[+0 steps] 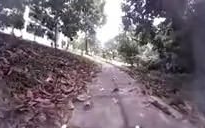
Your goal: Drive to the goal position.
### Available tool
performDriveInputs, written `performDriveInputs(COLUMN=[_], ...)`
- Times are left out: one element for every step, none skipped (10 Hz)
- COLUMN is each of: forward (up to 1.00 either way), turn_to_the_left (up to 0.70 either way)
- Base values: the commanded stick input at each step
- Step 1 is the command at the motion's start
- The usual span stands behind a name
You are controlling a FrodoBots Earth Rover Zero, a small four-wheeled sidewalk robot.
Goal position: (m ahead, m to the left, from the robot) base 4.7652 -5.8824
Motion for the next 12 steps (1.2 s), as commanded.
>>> performDriveInputs(forward=[0.7, 0.7, 0.7, 0.7, 0.7, 0.7, 0.7, 0.7, 0.7, 0.7, 0.7, 0.7], turn_to_the_left=[-0.21, -0.16, -0.03, -0.17, -0.19, -0.2, -0.22, -0.24, -0.01, -0.12, 0.0, 0.0])
